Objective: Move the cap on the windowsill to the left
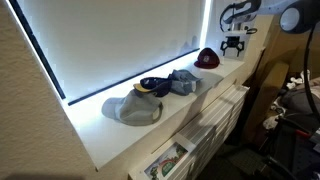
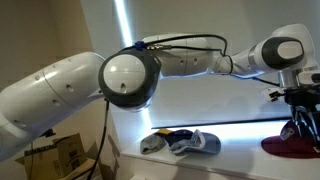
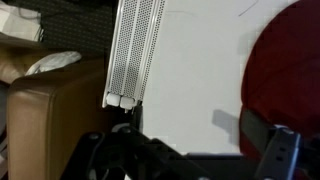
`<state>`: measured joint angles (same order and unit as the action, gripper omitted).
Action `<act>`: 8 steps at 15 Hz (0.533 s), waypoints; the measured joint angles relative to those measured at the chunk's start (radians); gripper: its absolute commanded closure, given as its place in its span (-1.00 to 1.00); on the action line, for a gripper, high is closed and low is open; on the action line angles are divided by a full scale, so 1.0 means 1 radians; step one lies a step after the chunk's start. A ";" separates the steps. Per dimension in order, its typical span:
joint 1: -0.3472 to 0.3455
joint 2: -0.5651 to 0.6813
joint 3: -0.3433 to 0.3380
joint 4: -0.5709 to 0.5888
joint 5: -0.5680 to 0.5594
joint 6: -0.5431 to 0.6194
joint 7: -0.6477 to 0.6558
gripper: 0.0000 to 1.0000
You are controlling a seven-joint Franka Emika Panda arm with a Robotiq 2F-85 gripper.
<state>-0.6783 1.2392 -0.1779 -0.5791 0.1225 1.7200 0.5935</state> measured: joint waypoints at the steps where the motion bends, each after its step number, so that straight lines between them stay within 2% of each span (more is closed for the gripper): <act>1: 0.003 0.000 -0.011 0.001 -0.032 0.000 -0.029 -1.00; 4: 0.020 -0.001 -0.062 0.006 -0.107 0.058 -0.041 -1.00; 8: 0.023 0.000 -0.081 0.013 -0.112 0.263 0.084 -1.00</act>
<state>-0.6555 1.2387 -0.2587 -0.5659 0.0109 1.9833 0.6778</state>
